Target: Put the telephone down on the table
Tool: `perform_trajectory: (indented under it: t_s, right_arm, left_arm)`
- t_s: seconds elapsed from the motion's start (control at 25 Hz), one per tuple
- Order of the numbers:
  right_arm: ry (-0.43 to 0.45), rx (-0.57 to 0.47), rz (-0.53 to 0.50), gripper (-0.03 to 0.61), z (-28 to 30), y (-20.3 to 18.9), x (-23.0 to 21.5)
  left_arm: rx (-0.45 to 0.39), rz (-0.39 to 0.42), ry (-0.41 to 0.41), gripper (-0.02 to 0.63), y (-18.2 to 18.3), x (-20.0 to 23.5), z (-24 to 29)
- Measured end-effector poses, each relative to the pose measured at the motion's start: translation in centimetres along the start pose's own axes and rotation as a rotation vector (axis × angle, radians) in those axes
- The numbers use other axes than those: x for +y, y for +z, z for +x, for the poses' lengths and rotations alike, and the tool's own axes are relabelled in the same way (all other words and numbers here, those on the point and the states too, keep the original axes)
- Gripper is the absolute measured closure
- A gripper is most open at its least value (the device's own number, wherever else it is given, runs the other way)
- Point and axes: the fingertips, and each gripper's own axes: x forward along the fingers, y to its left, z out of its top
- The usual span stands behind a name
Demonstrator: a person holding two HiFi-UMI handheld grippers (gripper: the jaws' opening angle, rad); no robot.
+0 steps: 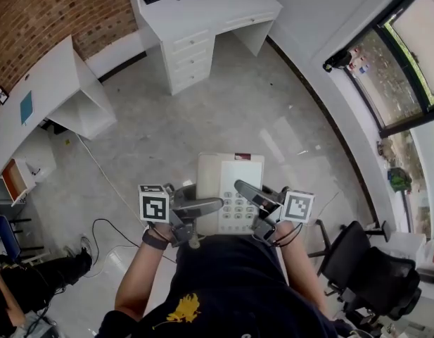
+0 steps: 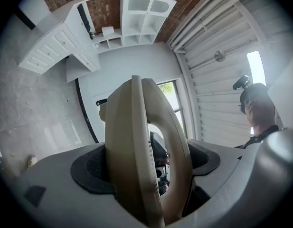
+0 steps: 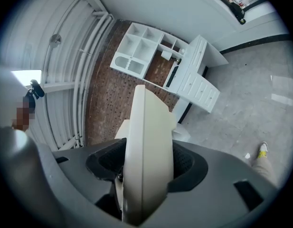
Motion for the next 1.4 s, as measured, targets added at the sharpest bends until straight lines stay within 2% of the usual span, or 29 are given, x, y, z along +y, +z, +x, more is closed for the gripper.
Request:
perform_trajectory:
  t_s: [0.2,0.44,0.72,1.0,1.2,1.4]
  right_arm:
    - [0.002,-0.018,-0.001,0.333,-0.7,3.3,-1.3]
    - [0.028,-0.039,0.061,0.344,-0.5,8.8,-3.7]
    - [0.069,-0.064,0.067,0.342,0.0,18.8,-6.6]
    - [0.116,-0.098,0.060,0.342,-0.8,27.7,-9.3]
    - [0.141,-0.103,0.088,0.339,-0.9,32.0,-11.2]
    - [0.109,-0.077,0.119,0.339,0.8,34.5,-13.5]
  left_arm:
    - [0.050,-0.004,0.006,0.149,1.6,1.2,3.0]
    - [0.052,-0.014,0.034,0.150,6.0,3.2,6.7]
    - [0.083,0.023,0.083,0.150,13.7,5.9,13.3]
    - [0.120,0.053,0.110,0.149,19.7,8.2,20.1]
    - [0.125,0.053,0.135,0.149,22.3,10.3,23.7]
    - [0.116,0.030,0.155,0.149,25.1,12.6,24.6]
